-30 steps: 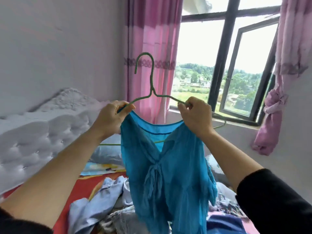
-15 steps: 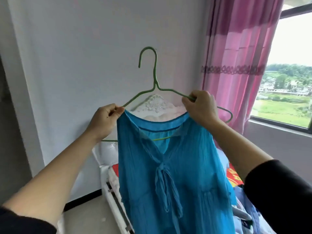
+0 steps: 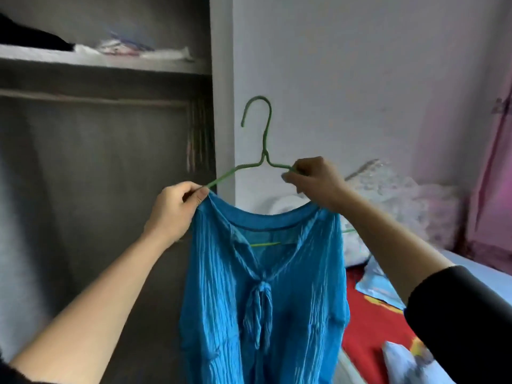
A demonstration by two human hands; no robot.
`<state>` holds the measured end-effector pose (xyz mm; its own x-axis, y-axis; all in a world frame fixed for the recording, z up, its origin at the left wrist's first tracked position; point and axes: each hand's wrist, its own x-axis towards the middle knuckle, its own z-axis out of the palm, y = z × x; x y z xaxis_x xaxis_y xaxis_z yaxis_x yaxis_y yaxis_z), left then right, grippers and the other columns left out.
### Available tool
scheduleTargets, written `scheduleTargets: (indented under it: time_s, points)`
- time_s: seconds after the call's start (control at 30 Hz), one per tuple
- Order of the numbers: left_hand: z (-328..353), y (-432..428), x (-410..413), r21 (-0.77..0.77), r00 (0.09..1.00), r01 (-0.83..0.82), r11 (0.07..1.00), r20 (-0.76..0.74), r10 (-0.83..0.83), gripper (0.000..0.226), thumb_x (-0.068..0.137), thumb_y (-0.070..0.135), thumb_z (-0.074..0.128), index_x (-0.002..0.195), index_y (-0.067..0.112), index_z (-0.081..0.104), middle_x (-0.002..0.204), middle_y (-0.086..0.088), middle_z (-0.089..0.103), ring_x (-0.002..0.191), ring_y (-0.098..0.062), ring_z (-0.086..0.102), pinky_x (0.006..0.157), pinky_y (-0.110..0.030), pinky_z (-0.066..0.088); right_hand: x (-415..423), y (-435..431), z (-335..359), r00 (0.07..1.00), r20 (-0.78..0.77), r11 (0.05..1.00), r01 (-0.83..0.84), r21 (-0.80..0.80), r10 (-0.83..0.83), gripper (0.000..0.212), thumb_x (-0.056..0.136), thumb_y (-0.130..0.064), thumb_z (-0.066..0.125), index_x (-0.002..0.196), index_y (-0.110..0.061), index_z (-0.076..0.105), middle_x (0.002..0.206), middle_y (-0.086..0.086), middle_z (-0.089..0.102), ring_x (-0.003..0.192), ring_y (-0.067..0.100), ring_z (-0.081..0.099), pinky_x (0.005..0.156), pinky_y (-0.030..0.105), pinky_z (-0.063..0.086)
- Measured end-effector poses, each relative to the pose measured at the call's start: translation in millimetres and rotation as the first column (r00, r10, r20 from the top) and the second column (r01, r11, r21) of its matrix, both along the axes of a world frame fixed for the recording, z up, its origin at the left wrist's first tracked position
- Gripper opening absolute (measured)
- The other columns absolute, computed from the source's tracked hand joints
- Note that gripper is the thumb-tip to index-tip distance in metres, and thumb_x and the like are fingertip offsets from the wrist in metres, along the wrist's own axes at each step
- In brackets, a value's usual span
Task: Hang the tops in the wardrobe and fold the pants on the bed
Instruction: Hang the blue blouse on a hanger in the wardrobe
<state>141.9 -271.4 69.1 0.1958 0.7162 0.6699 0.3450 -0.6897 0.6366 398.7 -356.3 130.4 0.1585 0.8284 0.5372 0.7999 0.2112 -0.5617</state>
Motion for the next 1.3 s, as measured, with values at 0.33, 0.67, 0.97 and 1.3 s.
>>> scheduleTargets:
  time_s: [0.33, 0.67, 0.97, 1.3]
  points:
    - [-17.1, 120.2, -170.0, 0.203, 0.835, -0.450, 0.870, -0.250, 0.490, 0.019, 0.093, 0.035, 0.056, 0.099, 0.024, 0.071, 0.081, 0.013, 0.060, 0.085, -0.016, 0.061, 0.082, -0.040, 0.044, -182.8, 166.8, 9.3, 0.903, -0.020, 0.878, -0.422, -0.227, 0.429, 0.025, 0.094, -0.027, 0.058, 0.088, -0.003, 0.065, 0.056, 0.002, 0.048, 0.046, 0.013, 0.043, 0.044, 0.024, 0.038]
    - [16.1, 265.8, -249.2, -0.050, 0.795, -0.549, 0.835, -0.340, 0.502, 0.032, 0.097, 0.030, 0.049, 0.126, 0.022, 0.059, 0.123, 0.001, 0.064, 0.116, -0.023, 0.057, 0.098, -0.039, 0.045, -291.4, 330.9, 12.6, 0.865, -0.147, 0.853, -0.499, -0.149, 0.480, 0.021, 0.095, -0.018, 0.053, 0.077, -0.011, 0.061, 0.058, 0.004, 0.058, 0.046, 0.018, 0.047, 0.041, 0.024, 0.044]
    - [53.4, 370.8, -343.4, 0.057, 0.693, -0.635, 0.771, -0.399, 0.600, 0.038, 0.096, 0.029, 0.048, 0.133, 0.020, 0.051, 0.139, -0.004, 0.049, 0.129, -0.025, 0.041, 0.103, -0.042, 0.039, -399.1, 449.6, 38.9, 0.887, -0.089, 0.875, -0.461, -0.146, 0.453, 0.025, 0.095, -0.018, 0.052, 0.075, -0.008, 0.063, 0.055, 0.004, 0.063, 0.031, 0.014, 0.049, 0.036, 0.019, 0.041]
    - [142.8, 488.9, -456.8, 0.207, 0.597, -0.691, 0.693, -0.379, 0.708, 0.051, 0.094, 0.028, 0.050, 0.142, 0.017, 0.037, 0.148, -0.009, 0.036, 0.136, -0.031, 0.029, 0.110, -0.043, 0.030, -503.2, 552.3, 84.8, 0.947, 0.094, 0.952, -0.302, -0.058, 0.306, 0.025, 0.094, -0.014, 0.048, 0.072, -0.007, 0.058, 0.071, 0.012, 0.070, 0.056, 0.022, 0.064, 0.061, 0.038, 0.059]
